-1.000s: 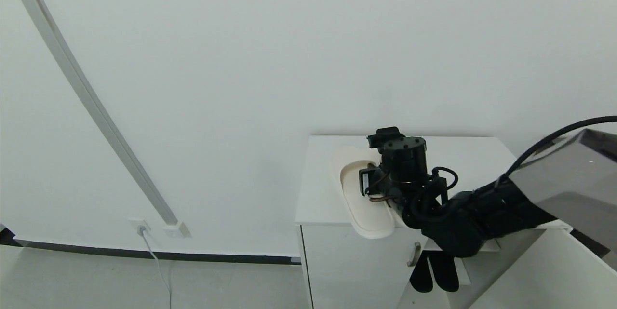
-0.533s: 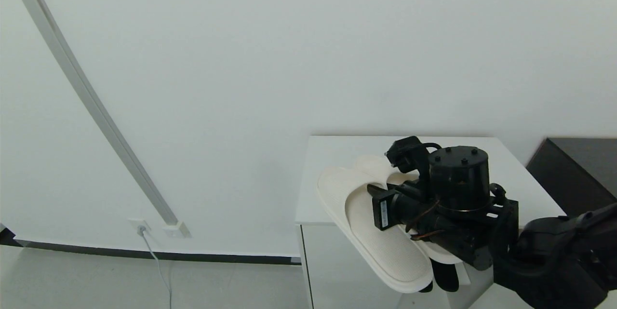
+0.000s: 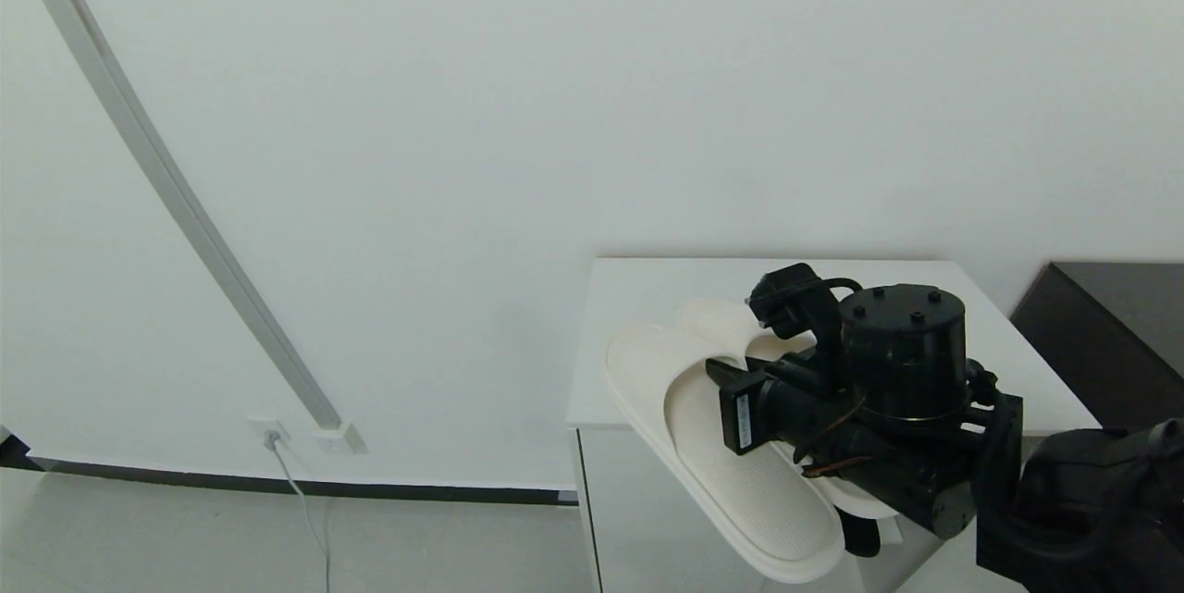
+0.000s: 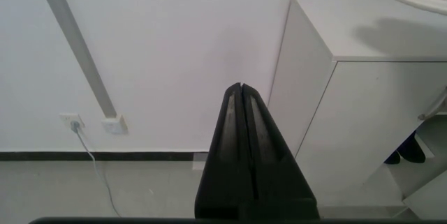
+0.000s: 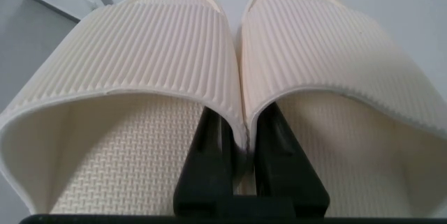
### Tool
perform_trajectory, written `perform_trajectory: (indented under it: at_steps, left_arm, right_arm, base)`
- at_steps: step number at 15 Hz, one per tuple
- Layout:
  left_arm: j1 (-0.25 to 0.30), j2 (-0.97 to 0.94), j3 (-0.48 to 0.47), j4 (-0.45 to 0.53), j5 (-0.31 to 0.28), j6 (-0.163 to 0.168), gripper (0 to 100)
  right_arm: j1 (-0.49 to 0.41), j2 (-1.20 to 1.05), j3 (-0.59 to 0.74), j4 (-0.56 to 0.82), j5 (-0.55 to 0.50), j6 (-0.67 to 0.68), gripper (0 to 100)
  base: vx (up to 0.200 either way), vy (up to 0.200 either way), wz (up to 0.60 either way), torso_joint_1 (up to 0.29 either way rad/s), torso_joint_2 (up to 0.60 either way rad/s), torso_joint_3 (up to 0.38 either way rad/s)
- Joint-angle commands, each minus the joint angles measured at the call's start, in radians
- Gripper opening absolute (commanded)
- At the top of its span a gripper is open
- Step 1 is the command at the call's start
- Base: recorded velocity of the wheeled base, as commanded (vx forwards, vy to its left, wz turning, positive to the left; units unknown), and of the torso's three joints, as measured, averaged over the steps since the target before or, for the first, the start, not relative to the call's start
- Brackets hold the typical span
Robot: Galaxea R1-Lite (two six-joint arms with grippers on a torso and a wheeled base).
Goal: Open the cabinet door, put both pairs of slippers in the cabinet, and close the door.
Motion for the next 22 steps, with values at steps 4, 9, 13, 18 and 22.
perform_trajectory:
  at_steps: [4,9,13,18,22]
  left_arm:
    - [0.001,0.000,0.000,0.000,0.000,0.000,0]
    - [0.001,0.000,0.000,0.000,0.000,0.000,0]
    - [0.001,0.000,0.000,0.000,0.000,0.000,0]
    - [0.001,0.000,0.000,0.000,0.001,0.001,0]
    - [0.001,0.000,0.000,0.000,0.001,0.001,0]
  right_arm:
    - [0.008,-0.013,0.013,0.001,-0.001,-0.001,0]
    - [0.008,-0.025,0.037,0.000,0.000,-0.023,0]
    - [0.008,-0.025,0.040,0.000,0.000,-0.023,0]
    - [0.008,-0.025,0.039,0.000,0.000,-0.024,0]
    - [0.008,-0.025,0.039,0.000,0.002,-0.023,0]
  base:
    - [-0.200,0.000,0.00,0.003,0.00,0.002]
    - [0.000,0.000,0.00,0.000,0.00,0.000]
    - [0.000,0.000,0.00,0.000,0.00,0.000]
    - [0.000,-0.080,0.00,0.000,0.00,-0.001]
    - [0.000,-0.200,0.00,0.008,0.00,0.005]
